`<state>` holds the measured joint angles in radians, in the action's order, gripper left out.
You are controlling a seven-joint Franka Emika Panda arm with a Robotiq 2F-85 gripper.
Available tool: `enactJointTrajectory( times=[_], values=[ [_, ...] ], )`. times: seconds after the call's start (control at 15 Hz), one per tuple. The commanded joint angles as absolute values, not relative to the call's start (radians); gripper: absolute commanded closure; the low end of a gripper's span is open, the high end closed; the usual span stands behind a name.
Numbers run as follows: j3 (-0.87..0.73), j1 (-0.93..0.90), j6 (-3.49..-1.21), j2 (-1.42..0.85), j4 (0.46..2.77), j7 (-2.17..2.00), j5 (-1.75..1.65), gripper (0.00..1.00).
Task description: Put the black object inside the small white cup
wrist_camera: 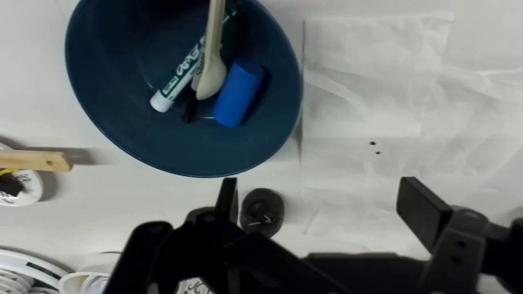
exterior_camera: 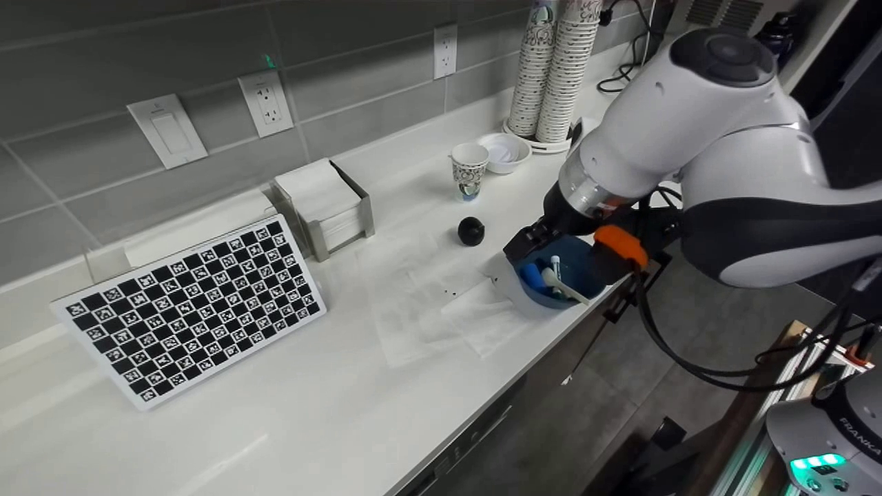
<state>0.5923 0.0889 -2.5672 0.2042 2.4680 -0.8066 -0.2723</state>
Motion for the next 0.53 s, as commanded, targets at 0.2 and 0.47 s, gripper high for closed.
enactJointTrajectory(
  times=[0.2, 0.47],
  values=[
    [0.472, -0.006, -2.48, 0.092, 2.4, -0.874, -0.356, 0.0],
    [0.37, -0.05, -2.566, 0.011, 2.361, -0.811, -0.316, 0.0]
  ],
)
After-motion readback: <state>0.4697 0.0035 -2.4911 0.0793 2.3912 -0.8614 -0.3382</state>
